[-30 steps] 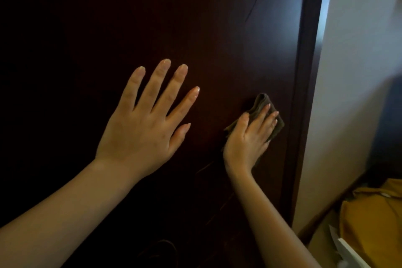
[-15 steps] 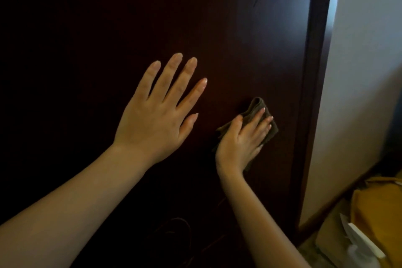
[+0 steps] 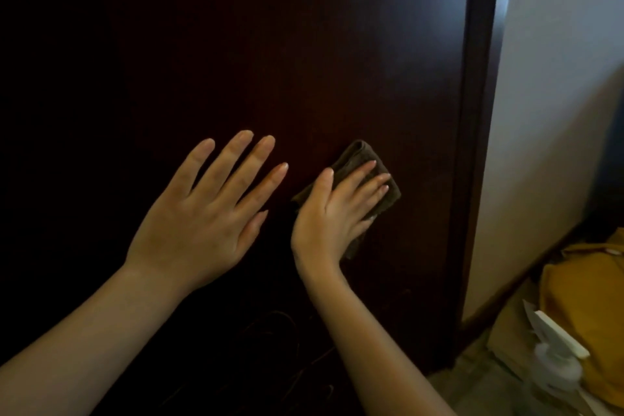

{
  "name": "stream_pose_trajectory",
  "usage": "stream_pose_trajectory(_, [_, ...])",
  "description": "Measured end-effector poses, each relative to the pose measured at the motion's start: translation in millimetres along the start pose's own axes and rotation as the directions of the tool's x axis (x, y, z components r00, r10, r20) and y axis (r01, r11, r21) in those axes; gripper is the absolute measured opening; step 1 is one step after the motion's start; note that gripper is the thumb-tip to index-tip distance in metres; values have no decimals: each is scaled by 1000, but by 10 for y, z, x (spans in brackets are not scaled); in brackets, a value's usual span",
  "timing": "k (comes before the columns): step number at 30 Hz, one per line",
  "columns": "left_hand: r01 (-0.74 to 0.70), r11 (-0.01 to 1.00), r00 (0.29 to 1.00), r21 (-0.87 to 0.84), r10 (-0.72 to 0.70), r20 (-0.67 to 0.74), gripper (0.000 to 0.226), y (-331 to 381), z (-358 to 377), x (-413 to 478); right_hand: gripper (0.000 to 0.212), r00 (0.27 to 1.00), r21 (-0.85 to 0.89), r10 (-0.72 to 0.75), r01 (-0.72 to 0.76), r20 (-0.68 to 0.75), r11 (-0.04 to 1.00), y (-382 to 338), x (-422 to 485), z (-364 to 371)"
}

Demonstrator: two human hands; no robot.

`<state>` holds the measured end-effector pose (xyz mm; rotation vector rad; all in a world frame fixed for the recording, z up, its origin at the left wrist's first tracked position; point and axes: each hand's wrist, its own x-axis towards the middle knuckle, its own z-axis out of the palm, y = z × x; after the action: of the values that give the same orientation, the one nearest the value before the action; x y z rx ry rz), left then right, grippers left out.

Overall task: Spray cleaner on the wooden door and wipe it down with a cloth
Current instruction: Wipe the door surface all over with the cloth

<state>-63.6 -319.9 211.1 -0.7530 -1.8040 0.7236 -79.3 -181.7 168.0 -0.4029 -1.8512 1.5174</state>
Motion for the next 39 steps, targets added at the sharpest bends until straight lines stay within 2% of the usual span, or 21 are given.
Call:
stream_pose_trajectory(5, [7,1000,1000,8,-7,-17,55,4,7,-1,68,994,11,-52,54,-92,998,6,-27,99])
stream_pose_trajectory(14, [7,1000,999,-6,-7,-35,53,12,-6,-6,61,982,-68,-173,168,-77,983,170,-48,89])
stream_pose_trajectory(18, [-69,998,997,-10,69,22,54,-66,-45,-236,67,967,-76,-228,220,-112,972,298,51,25])
stream_pose_trajectory(22, [-150,988,985,37,146,91,57,-338,-139,-625,66,974,-80,-128,115,-186,990,526,104,-18])
stream_pose_trajectory(29, [-118,991,992,64,115,45,56,-372,-143,-772,66,977,-4,38,-40,-212,999,573,-159,104])
stream_pose_trajectory(32, [-102,992,995,71,100,29,55,-389,-146,-778,60,961,32,173,-171,-217,985,648,-280,135])
stream_pose_trajectory(36, [-86,991,996,100,82,45,58,-365,-151,-786,57,871,170,471,-448,-140,878,708,-543,209])
stream_pose_trajectory(39, [-96,988,994,119,89,61,58,-367,-146,-800,60,878,198,473,-452,-75,870,486,-725,359])
